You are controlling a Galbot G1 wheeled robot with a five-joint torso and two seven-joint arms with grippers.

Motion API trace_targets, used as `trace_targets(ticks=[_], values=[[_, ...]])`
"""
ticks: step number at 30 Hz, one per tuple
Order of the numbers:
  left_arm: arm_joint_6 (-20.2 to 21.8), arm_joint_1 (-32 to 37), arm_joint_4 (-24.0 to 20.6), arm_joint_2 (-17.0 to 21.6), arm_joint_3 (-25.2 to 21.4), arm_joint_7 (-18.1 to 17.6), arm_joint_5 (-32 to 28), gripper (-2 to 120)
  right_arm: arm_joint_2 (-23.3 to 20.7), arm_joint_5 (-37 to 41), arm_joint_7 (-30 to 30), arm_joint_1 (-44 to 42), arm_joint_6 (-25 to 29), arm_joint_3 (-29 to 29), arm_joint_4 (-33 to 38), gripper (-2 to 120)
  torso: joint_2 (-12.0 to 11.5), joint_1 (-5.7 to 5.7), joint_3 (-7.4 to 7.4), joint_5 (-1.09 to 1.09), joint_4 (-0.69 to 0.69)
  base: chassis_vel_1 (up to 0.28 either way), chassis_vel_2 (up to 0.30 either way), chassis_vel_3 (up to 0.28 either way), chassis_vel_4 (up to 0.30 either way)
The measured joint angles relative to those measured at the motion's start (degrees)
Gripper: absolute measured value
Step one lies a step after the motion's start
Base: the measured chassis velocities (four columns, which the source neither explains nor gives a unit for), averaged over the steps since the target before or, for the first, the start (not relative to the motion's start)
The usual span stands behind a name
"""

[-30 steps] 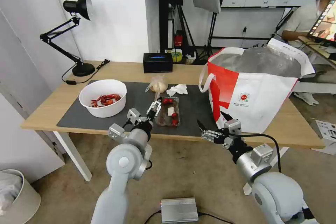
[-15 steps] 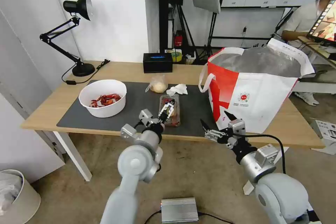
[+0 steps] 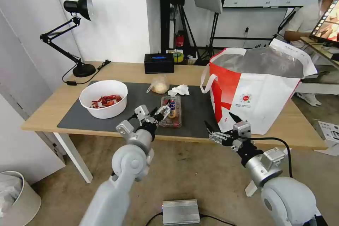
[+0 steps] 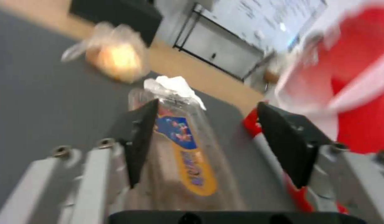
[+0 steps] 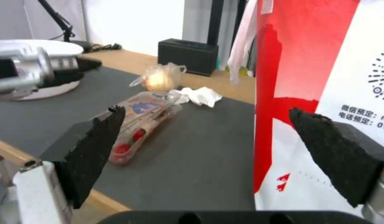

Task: Pick up the trash from the table and place it into the takeout bag.

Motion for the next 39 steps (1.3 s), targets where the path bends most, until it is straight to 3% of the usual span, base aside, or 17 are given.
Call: trace_targets(ticks=[1,3,4,7,8,12,14,16,18,21,24,31,39], values=[[0.0,0.0,0.0,0.0,0.0,0.0,0.0,62,0.0,0.0,0.0,0.0,0.0,0.0,0.0,100,0.0,0.0,0.0,0.0,0.0,0.0,0.0,0.0,0.0],[-1.7,-1.1,2.0,3.9,2.2,6.0,7.9,50,-0.2,0.7,0.0,0.3,0.0,0.1,-0.2,100,0.0,0.0,0.0,0.0,0.0,0.0,0.0,0.0,0.0],[-1.7,-1.1,2.0,3.9,2.2,6.0,7.9,50,-0.2,0.7,0.0,0.3,0.0,0.1,-0.2,100,0.0,0.0,0.0,0.0,0.0,0.0,0.0,0.0,0.0],[-3.4,-2.0,3.5,6.8,4.4,11.6,14.5,37,-0.5,2.6,0.3,0.9,-0.2,0.0,-0.4,100,0.0,0.0,0.0,0.0,0.0,0.0,0.0,0.0,0.0],[-3.4,-2.0,3.5,6.8,4.4,11.6,14.5,37,-0.5,2.6,0.3,0.9,-0.2,0.0,-0.4,100,0.0,0.0,0.0,0.0,0.0,0.0,0.0,0.0,0.0],[-4.0,-2.6,4.7,7.9,5.7,14.6,17.9,17,-1.2,9.8,2.4,3.0,-2.0,-0.3,-0.9,100,0.0,0.0,0.0,0.0,0.0,0.0,0.0,0.0,0.0],[-4.1,-2.6,4.9,7.9,5.8,14.8,18.2,15,-1.2,11.0,2.8,3.3,-2.3,-0.4,-1.0,100,0.0,0.0,0.0,0.0,0.0,0.0,0.0,0.0,0.0],[-4.2,-2.6,5.5,7.9,6.3,15.2,18.6,3,-1.5,17.4,5.2,5.1,-3.4,-0.8,-1.4,100,0.0,0.0,0.0,0.0,0.0,0.0,0.0,0.0,0.0],[-4.2,-2.6,5.8,7.9,6.4,15.2,18.7,0,-1.6,20.5,6.4,6.2,-3.8,-1.2,-2.0,100,0.0,0.0,0.0,0.0,-0.01,0.0,0.0,0.0,0.0],[-4.2,-2.6,6.1,7.9,6.5,15.2,18.9,0,-1.6,23.9,7.7,7.6,-4.2,-1.9,-2.8,100,0.0,0.0,0.0,0.01,-0.01,0.0,0.0,0.0,0.0],[-4.3,-2.1,6.6,8.0,6.7,15.1,19.0,0,-1.4,32.3,10.9,12.1,-6.0,-4.8,-6.7,100,0.0,0.0,0.0,0.01,0.0,0.0,0.0,0.0,0.0],[-4.4,-1.3,6.2,7.6,6.5,14.7,18.9,0,-0.8,36.7,12.8,16.2,-7.2,-7.4,-10.4,100,0.0,0.0,0.0,0.01,-0.01,0.0,0.0,0.0,0.0],[-4.4,-1.0,6.1,7.3,6.5,14.4,18.7,0,1.2,44.8,19.6,23.9,-10.3,-11.6,-15.1,100,0.0,0.0,0.0,0.0,0.0,0.0,0.0,0.0,0.0]])
